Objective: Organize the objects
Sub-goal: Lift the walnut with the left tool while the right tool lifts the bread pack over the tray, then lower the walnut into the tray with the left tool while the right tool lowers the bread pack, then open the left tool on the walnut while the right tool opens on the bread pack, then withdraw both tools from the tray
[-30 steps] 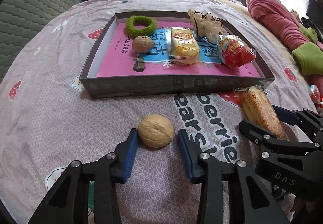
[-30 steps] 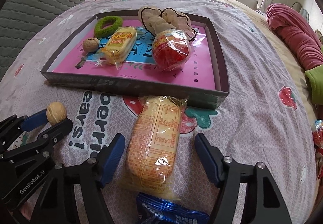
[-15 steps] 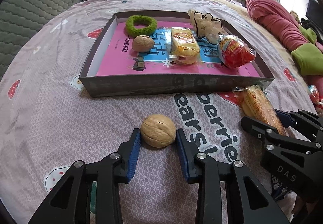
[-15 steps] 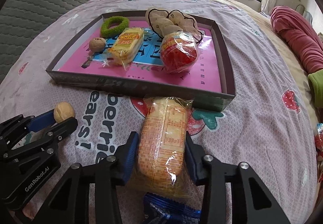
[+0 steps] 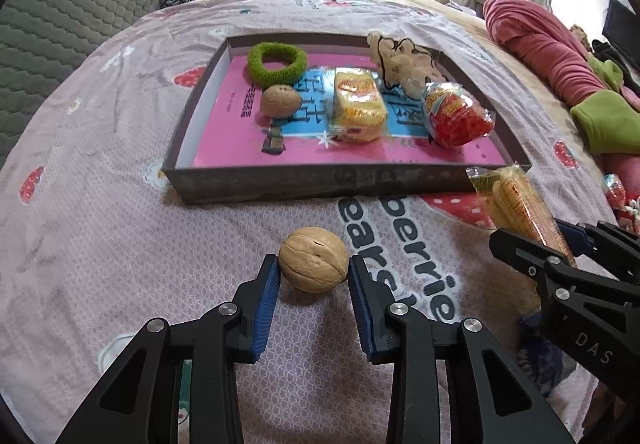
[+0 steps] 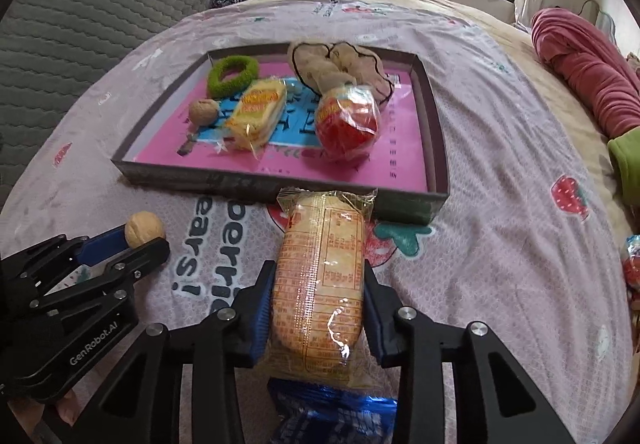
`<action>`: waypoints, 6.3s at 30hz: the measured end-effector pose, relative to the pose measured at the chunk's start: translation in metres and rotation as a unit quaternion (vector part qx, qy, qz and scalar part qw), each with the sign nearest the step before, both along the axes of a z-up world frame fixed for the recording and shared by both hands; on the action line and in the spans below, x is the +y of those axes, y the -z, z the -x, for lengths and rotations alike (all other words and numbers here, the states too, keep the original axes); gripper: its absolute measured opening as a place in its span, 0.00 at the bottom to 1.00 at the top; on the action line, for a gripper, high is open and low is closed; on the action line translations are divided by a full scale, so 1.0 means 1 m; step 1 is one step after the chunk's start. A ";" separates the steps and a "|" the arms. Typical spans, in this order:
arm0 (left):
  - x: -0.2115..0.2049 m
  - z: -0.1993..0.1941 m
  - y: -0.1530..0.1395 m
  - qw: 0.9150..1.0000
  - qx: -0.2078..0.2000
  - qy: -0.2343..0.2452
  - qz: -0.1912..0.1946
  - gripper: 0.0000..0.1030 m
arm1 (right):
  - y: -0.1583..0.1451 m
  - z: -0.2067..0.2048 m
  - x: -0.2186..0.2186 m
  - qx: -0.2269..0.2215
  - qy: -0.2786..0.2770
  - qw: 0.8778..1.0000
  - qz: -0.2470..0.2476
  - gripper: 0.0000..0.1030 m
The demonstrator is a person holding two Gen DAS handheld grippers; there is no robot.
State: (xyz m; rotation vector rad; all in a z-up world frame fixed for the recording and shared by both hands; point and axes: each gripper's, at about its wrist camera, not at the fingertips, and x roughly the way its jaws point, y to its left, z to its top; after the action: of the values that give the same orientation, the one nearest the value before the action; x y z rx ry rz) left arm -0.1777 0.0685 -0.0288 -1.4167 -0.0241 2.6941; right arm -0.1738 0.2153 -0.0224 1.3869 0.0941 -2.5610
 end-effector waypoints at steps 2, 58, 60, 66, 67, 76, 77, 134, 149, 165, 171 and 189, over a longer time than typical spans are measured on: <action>-0.001 -0.001 -0.008 1.000 0.006 0.000 -0.001 0.35 | -0.009 0.000 -0.001 0.006 0.000 1.000 -0.001 0.38; -0.028 0.090 -0.054 0.997 0.062 -0.023 0.028 0.35 | -0.054 0.089 -0.048 0.049 -0.016 0.999 0.008 0.38; -0.027 0.092 -0.046 0.998 0.060 -0.020 0.029 0.35 | -0.045 0.091 -0.050 0.043 -0.017 0.999 0.006 0.38; -0.025 0.097 -0.027 0.998 0.054 -0.018 0.033 0.35 | -0.022 0.095 -0.055 0.028 -0.018 0.999 0.003 0.38; -0.025 0.097 -0.025 0.998 0.053 -0.018 0.033 0.35 | -0.018 0.095 -0.056 0.025 -0.017 1.000 0.001 0.38; -0.022 0.099 -0.011 0.998 0.049 -0.016 0.036 0.35 | -0.002 0.096 -0.053 0.018 -0.012 1.000 0.004 0.38; -0.023 0.099 -0.010 0.998 0.049 -0.016 0.035 0.35 | -0.002 0.097 -0.053 0.017 -0.012 1.000 0.003 0.38; -0.034 0.096 -0.004 0.997 0.046 -0.036 0.042 0.76 | -0.002 0.090 -0.045 0.028 -0.009 1.000 -0.010 0.66; -0.034 0.089 -0.023 0.997 0.058 -0.041 0.038 0.76 | -0.019 0.086 -0.038 0.046 -0.004 0.999 -0.003 0.73; -0.037 0.078 -0.052 0.995 0.078 -0.050 0.043 0.84 | -0.047 0.078 -0.032 0.067 0.004 0.998 0.003 0.87; -0.039 0.072 -0.064 0.994 0.085 -0.053 0.039 0.84 | -0.060 0.073 -0.030 0.076 0.004 0.997 0.007 0.89; -0.038 0.042 -0.103 0.989 0.110 -0.073 0.068 0.85 | -0.107 0.042 -0.023 0.125 0.006 0.992 0.016 0.96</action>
State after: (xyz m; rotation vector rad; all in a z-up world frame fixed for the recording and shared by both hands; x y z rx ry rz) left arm -0.2201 0.0305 0.0741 -1.1848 0.0775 3.0110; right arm -0.2162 0.1921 0.0847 1.0540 0.0866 -2.7213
